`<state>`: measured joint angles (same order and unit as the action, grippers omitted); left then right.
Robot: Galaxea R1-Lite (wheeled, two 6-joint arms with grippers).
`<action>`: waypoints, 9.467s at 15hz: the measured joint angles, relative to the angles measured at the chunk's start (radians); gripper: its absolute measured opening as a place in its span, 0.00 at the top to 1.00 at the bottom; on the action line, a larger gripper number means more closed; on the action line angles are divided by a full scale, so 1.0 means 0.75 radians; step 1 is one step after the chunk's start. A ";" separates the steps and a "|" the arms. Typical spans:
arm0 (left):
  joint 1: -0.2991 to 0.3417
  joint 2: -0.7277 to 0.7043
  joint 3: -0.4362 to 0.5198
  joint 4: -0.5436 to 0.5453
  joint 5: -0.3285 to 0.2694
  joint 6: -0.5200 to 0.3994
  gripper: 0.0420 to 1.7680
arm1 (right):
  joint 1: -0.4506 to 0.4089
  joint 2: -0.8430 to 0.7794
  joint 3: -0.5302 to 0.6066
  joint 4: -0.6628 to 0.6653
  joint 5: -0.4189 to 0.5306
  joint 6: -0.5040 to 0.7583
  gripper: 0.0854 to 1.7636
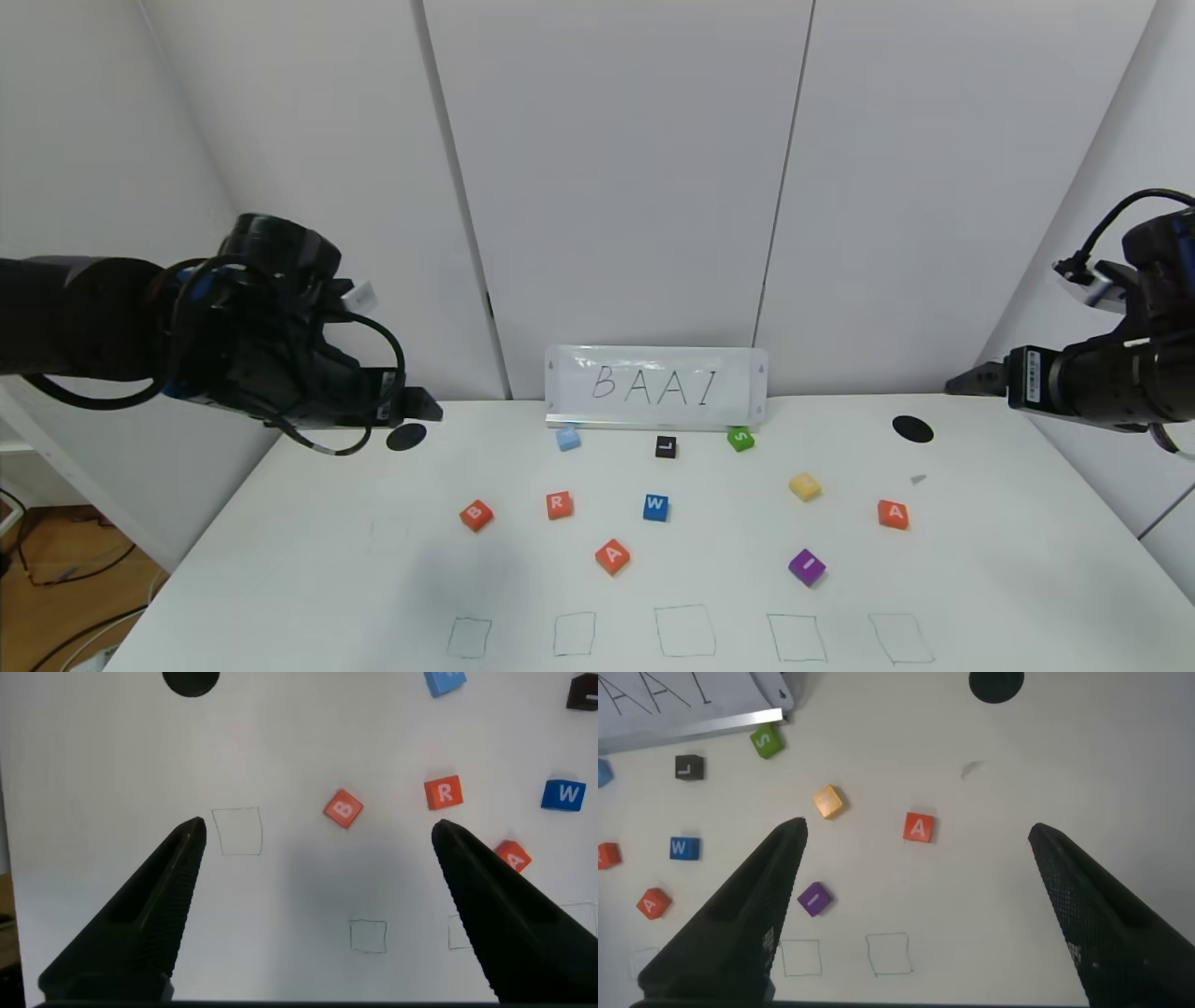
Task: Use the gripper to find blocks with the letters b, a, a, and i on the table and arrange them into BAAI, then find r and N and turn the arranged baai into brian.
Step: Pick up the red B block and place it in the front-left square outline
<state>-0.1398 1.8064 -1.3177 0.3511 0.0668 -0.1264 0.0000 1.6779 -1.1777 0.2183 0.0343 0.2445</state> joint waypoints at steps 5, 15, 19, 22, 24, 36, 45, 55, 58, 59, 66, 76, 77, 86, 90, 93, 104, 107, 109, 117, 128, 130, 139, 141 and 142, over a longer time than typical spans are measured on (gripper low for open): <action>-0.105 0.106 0.019 0.035 0.056 -0.174 0.03 | 0.012 0.077 -0.001 -0.001 0.001 0.017 0.03; -0.237 0.307 -0.120 0.177 0.116 -0.945 0.03 | 0.029 0.089 0.000 0.001 0.004 0.028 0.03; -0.237 0.432 -0.212 0.206 0.191 -1.151 0.03 | 0.032 0.087 0.001 0.001 0.005 0.027 0.03; -0.230 0.507 -0.269 0.222 0.203 -1.231 0.03 | 0.032 0.089 0.001 0.001 0.005 0.028 0.03; -0.217 0.559 -0.299 0.222 0.229 -1.246 0.03 | 0.032 0.089 0.003 0.001 0.005 0.028 0.03; -0.200 0.809 -0.590 0.474 0.259 -1.347 0.03 | 0.032 0.092 0.001 0.002 0.003 0.026 0.03; -0.199 0.856 -0.628 0.475 0.242 -1.347 0.03 | 0.030 0.096 -0.001 0.000 0.003 0.026 0.03; -0.199 0.860 -0.626 0.476 0.240 -1.347 0.48 | 0.030 0.106 -0.003 -0.001 0.003 0.027 0.03; -0.200 0.863 -0.626 0.476 0.241 -1.347 0.65 | 0.030 0.107 -0.003 -0.001 0.003 0.027 0.03; -0.200 0.864 -0.627 0.476 0.241 -1.347 0.72 | 0.029 0.108 -0.004 -0.001 0.003 0.028 0.03; -0.203 0.852 -0.619 0.483 0.239 -1.345 0.72 | 0.028 0.108 -0.007 -0.001 0.003 0.028 0.03; -0.313 0.523 -0.316 0.511 0.224 -1.236 0.72 | 0.031 0.106 -0.007 0.001 0.003 0.033 0.03; -0.329 0.471 -0.243 0.466 0.222 -1.203 0.72 | 0.031 0.105 -0.007 0.001 0.004 0.043 0.03; -0.399 0.086 0.470 -0.050 0.149 -0.611 0.72 | 0.032 0.100 -0.009 0.001 0.005 0.050 0.03; -0.399 0.098 0.616 -0.284 0.133 -0.511 0.72 | 0.032 0.100 -0.009 0.002 0.005 0.051 0.03; -0.402 0.162 0.662 -0.368 0.133 -0.500 0.72 | 0.032 0.101 -0.009 0.002 0.005 0.050 0.03; -0.402 0.278 0.731 -0.467 0.134 -0.449 0.72 | 0.029 0.103 -0.011 0.002 0.007 0.050 0.03; -0.403 0.287 0.732 -0.466 0.131 -0.440 0.72 | 0.028 0.106 -0.011 0.000 0.007 0.050 0.03; -0.404 0.289 0.732 -0.466 0.130 -0.440 0.72 | 0.028 0.107 -0.011 -0.001 0.007 0.050 0.03; -0.407 0.292 0.731 -0.464 0.094 -0.428 0.72 | 0.026 0.109 -0.013 -0.001 0.007 0.050 0.03; -0.416 0.323 0.725 -0.469 0.095 -0.428 0.72 | 0.028 0.110 -0.013 -0.001 0.007 0.052 0.03; -0.415 0.325 0.723 -0.470 0.096 -0.428 0.72 | 0.030 0.110 -0.011 -0.001 0.007 0.051 0.03; -0.413 0.327 0.722 -0.481 0.097 -0.428 0.72 | 0.031 0.111 -0.011 0.000 0.005 0.052 0.03; -0.410 0.327 0.723 -0.487 0.097 -0.428 0.72 | 0.031 0.111 -0.011 0.000 0.005 0.052 0.03; -0.409 0.327 0.723 -0.487 0.097 -0.428 0.72 | 0.031 0.111 -0.011 0.000 0.005 0.053 0.03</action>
<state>-0.4468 2.0517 -0.7753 -0.0143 0.1394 -0.4477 0.0230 1.7611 -1.1857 0.2183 0.0377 0.2840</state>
